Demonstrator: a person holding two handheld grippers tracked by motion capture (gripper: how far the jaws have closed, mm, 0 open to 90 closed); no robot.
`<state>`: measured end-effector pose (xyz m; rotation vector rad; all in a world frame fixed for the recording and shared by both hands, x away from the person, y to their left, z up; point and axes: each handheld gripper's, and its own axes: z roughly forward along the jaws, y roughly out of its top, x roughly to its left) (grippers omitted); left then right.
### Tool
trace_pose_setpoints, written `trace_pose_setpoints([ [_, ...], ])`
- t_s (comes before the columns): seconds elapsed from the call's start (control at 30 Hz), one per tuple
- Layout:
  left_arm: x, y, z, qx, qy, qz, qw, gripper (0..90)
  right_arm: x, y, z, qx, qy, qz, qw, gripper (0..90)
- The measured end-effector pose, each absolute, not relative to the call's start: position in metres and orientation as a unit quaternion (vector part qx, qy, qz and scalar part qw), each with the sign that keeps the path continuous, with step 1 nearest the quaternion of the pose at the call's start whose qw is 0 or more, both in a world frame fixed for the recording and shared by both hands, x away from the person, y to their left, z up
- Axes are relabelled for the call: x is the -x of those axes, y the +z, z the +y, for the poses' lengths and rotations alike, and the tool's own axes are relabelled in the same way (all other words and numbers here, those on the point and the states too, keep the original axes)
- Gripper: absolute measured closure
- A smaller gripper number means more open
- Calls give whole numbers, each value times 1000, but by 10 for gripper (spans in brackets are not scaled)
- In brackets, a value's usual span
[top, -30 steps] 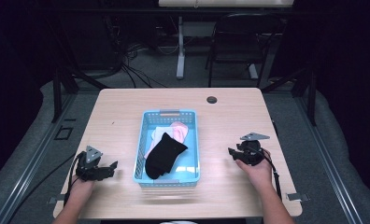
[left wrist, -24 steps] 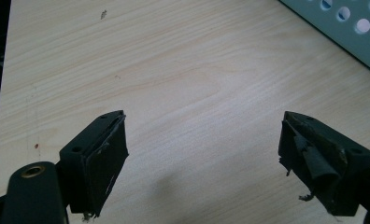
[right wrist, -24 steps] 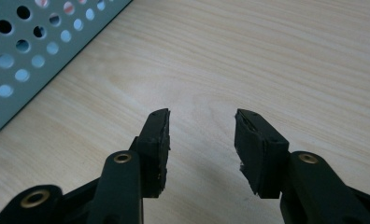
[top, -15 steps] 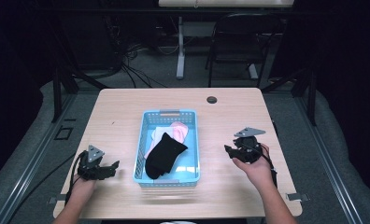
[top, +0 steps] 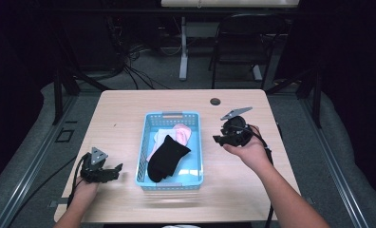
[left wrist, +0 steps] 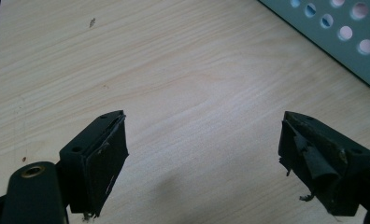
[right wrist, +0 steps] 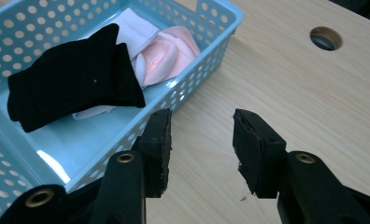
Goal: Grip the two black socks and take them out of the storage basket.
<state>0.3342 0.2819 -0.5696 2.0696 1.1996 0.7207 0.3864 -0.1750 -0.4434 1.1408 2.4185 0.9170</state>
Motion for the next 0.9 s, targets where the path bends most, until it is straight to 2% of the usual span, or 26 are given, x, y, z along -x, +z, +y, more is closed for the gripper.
trace_pose_setpoints([
  [0.33,-334,-570,281,-787,273,454,315,156,-412,-445,-133,-365,302,871,128,582],
  [0.43,-334,-570,281,-789,273,453,314,156,-424,-451,-109,-356,296,881,96,579],
  [0.57,-334,-570,281,-790,272,452,314,156,-432,-459,-89,-336,274,896,97,571],
  [0.6,-334,-570,281,-790,271,452,313,156,-437,-463,-78,-335,263,901,84,568],
  [0.8,-334,-570,281,-786,273,453,319,156,-448,-480,-57,-332,237,912,44,573],
  [0.9,-334,-570,281,-786,273,453,319,156,-450,-485,-53,-331,225,915,40,566],
])
